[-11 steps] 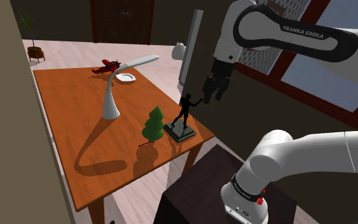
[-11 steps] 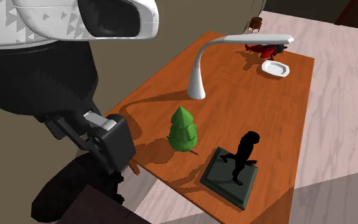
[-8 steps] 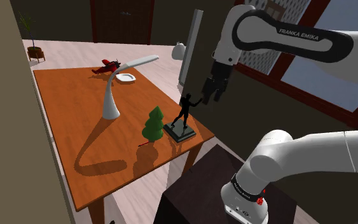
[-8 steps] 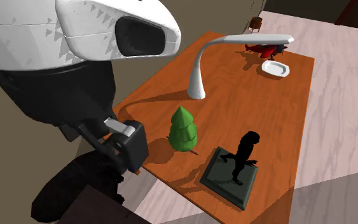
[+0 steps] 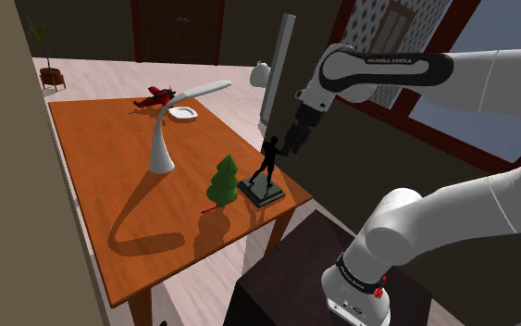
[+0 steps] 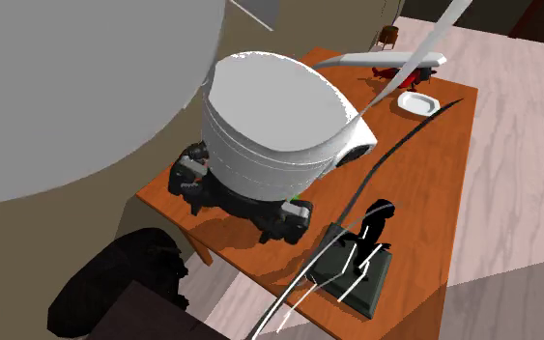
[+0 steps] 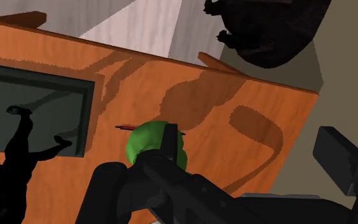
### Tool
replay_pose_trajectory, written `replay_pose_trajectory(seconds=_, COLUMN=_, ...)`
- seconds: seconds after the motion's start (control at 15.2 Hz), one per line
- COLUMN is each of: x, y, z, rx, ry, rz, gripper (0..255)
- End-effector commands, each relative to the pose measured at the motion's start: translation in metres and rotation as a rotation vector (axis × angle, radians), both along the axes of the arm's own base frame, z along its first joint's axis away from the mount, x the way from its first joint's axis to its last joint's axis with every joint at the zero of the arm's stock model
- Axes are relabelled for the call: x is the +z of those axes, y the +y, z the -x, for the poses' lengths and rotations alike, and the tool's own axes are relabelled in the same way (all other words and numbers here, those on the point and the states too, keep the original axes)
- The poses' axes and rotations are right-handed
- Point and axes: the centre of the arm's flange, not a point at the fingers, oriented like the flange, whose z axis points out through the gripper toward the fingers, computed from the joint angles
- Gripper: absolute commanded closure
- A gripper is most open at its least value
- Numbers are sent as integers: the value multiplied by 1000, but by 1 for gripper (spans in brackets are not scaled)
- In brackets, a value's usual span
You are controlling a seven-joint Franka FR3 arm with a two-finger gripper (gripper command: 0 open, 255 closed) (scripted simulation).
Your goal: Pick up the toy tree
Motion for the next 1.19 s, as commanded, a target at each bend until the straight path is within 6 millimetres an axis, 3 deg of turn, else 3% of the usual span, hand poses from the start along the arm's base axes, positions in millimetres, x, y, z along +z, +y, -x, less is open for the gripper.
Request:
replay_pose_trajectory(seconds=0.0, x=-18, y=-13, z=-16, rx=43, ry=-40, rz=-47, gripper=0)
replay_pose_trajectory(seconds=0.59, x=-105, y=-52, z=-102, rx=223, ry=-196, rz=-265, gripper=0)
replay_pose_trajectory(seconds=1.12, x=-174, y=-57, z=-193, rx=384, ry=-335, rz=-459, gripper=0)
